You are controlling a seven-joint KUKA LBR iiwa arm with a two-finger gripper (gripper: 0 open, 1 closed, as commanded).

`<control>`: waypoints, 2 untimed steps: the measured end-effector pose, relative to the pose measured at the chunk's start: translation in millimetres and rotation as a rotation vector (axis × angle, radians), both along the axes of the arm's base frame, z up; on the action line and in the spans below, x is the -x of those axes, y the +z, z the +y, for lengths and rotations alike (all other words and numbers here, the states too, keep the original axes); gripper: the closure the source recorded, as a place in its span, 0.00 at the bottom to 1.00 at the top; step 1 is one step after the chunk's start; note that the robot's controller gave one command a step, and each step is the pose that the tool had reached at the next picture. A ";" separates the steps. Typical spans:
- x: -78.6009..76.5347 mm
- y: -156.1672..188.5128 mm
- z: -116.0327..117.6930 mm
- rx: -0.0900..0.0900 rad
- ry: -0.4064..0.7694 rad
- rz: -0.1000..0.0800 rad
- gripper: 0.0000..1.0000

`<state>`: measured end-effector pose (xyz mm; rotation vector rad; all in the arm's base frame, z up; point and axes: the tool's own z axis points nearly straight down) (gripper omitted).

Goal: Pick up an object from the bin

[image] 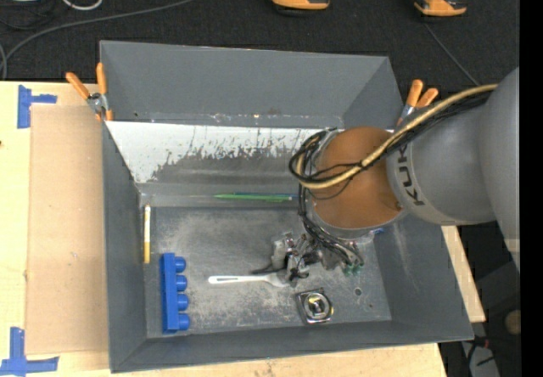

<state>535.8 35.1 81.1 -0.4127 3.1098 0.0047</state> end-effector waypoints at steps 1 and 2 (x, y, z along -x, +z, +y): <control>0.2 19.8 0.4 0.000 0.001 0.000 1.00; -0.1 39.4 0.6 0.000 0.001 -0.001 1.00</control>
Offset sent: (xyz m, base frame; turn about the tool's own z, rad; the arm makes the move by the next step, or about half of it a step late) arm -0.0006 0.0003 0.0216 -0.0007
